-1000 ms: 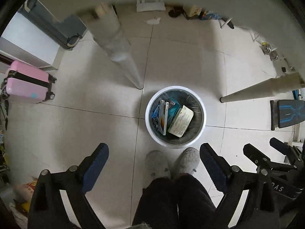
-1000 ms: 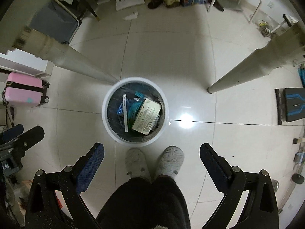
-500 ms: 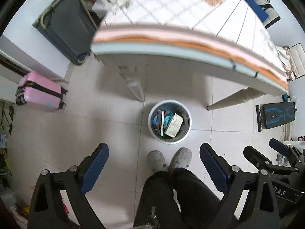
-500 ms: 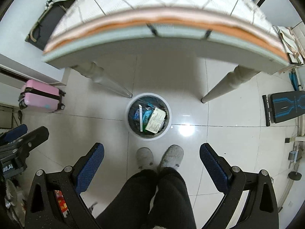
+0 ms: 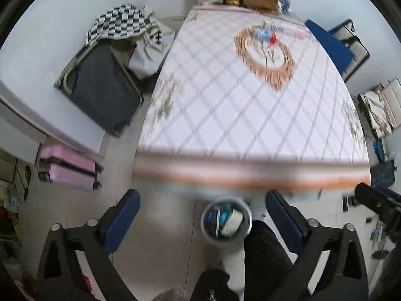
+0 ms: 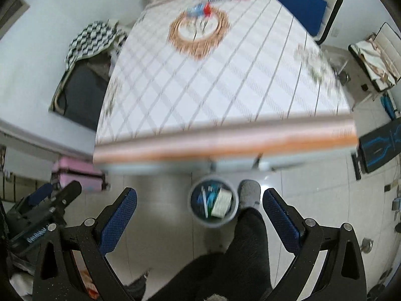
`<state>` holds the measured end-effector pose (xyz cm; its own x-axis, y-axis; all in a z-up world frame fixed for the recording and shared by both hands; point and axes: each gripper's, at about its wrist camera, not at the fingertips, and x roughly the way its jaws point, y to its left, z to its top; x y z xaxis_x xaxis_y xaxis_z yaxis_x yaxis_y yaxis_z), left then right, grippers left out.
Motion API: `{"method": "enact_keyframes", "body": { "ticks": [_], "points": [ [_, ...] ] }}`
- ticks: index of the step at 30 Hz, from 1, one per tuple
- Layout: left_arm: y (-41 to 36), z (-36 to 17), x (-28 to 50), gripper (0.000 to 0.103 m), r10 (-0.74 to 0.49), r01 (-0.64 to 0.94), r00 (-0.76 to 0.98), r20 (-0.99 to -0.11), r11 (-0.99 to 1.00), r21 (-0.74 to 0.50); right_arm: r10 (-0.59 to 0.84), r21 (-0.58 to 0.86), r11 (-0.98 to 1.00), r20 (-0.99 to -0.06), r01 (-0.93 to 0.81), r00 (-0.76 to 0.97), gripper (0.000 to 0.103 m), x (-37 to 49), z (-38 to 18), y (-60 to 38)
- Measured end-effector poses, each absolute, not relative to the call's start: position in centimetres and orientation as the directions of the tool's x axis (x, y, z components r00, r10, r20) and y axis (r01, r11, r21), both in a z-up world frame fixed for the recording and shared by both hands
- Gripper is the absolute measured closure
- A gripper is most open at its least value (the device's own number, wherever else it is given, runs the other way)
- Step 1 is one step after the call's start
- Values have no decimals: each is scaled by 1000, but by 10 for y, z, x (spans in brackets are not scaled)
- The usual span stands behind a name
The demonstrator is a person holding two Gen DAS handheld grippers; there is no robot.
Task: Collect trash
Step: 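Raise both open tools back over the table, then grasp the white Doctor toothpaste box with the right tool while the left grasps the milk carton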
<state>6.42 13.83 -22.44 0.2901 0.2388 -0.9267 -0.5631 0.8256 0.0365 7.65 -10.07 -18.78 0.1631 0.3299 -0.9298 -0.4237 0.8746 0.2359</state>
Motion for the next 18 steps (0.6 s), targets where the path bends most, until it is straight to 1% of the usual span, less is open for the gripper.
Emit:
{"method": "enact_keyframes", "body": {
  "ticks": [2, 6, 7, 9, 12, 15, 18],
  "points": [
    [150, -220, 98, 0, 261, -583, 298, -918, 812, 42, 322, 222, 875, -931, -430, 174, 2, 123, -179, -92],
    [179, -219, 190, 0, 293, -639, 282, -913, 768, 49, 246, 115, 852, -949, -511, 197, 2, 234, -173, -56],
    [188, -222, 216, 0, 254, -656, 278, -926, 755, 10, 231, 96, 844, -953, -528, 196, 2, 258, -174, -47],
    [208, -229, 262, 0, 235, -687, 256, -938, 727, -5, 190, 42, 811, -962, -584, 194, 2, 322, -176, -22],
    [236, -247, 338, 0, 203, -732, 203, -958, 681, -11, 120, -59, 749, -968, -661, 222, 2, 425, -183, 21],
    [264, -270, 409, 0, 179, -776, 153, -972, 631, -6, 34, -172, 673, -964, -719, 262, 2, 535, -201, 72],
    [282, -287, 456, 0, 156, -805, 126, -980, 593, -9, -22, -264, 591, -950, -762, 311, 2, 616, -225, 116]
  ]
}}
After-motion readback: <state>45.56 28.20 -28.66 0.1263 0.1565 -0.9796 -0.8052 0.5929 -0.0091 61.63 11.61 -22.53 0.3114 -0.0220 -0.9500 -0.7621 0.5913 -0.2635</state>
